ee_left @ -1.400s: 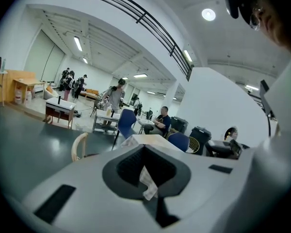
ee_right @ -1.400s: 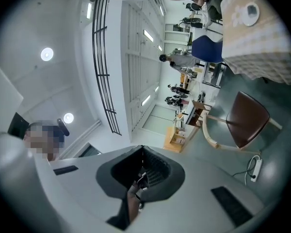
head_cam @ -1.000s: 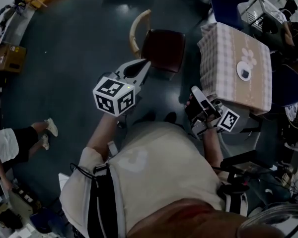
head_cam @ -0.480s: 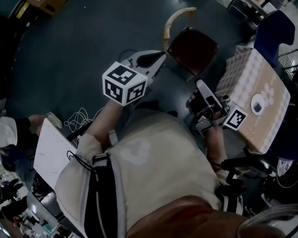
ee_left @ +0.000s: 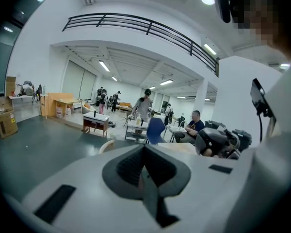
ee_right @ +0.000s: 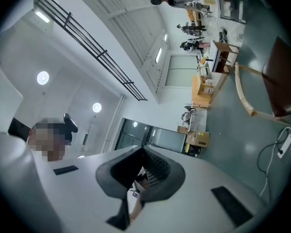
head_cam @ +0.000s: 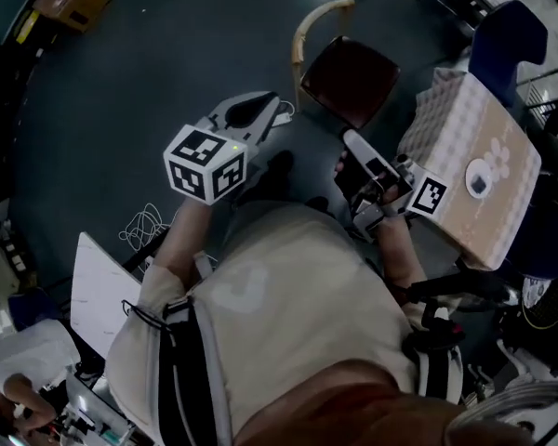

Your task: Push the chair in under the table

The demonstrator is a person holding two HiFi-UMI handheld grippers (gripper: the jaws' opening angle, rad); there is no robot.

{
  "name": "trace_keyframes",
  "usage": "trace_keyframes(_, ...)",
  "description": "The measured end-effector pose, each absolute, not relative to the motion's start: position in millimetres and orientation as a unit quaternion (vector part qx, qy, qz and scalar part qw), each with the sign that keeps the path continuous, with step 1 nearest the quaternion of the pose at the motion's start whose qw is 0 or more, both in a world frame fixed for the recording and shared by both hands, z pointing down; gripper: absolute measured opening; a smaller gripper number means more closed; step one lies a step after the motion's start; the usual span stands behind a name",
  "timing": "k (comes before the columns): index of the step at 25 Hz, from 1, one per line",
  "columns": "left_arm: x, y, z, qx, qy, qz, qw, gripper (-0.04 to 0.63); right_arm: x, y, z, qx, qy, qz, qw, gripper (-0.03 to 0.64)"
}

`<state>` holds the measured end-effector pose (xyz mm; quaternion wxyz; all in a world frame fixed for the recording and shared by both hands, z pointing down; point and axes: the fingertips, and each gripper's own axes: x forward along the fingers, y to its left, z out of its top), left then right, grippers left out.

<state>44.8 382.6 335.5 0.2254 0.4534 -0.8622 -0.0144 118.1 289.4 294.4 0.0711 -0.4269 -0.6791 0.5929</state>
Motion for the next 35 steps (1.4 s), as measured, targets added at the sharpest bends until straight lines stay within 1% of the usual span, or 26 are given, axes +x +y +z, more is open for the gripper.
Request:
trace_keyframes(6,4.2,362.4,350.1,0.498,-0.837,-0.012,0.227,0.006,98.1,271.9,300.3,-0.374,-0.713,0.591,0.041,0.012)
trace_keyframes(12,-52.5,350.8,352.1,0.546,-0.807,-0.007,0.226,0.006,55.6,274.5,303.2,-0.316,-0.736,0.598,0.021,0.012)
trace_keyframes(16,-87.7,345.6,358.6,0.565,-0.791,-0.013,0.235,0.006,31.0,277.0,307.7,-0.286,-0.743,0.604,0.018,0.012)
trace_keyframes(20,-118.9,324.9,359.6,0.595,-0.766,-0.012,0.245,0.006,9.1,267.9,304.4,-0.258,-0.748,0.611,-0.002,0.012)
trace_keyframes(23,-131.1,319.5,370.8,0.623,-0.741,-0.009,0.251,0.006,-1.1,274.6,309.5,-0.229,-0.756,0.613,-0.017,0.012)
trace_keyframes(28,-144.7,308.9,391.2,0.654,-0.705,0.005,0.274,0.006,-6.6,275.5,312.8,-0.183,-0.746,0.636,-0.070,0.012)
trace_keyframes(35,-150.8,290.9,404.1,0.670,-0.680,-0.001,0.298,0.006,-10.3,263.4,324.3,-0.133,-0.747,0.647,-0.071,0.012)
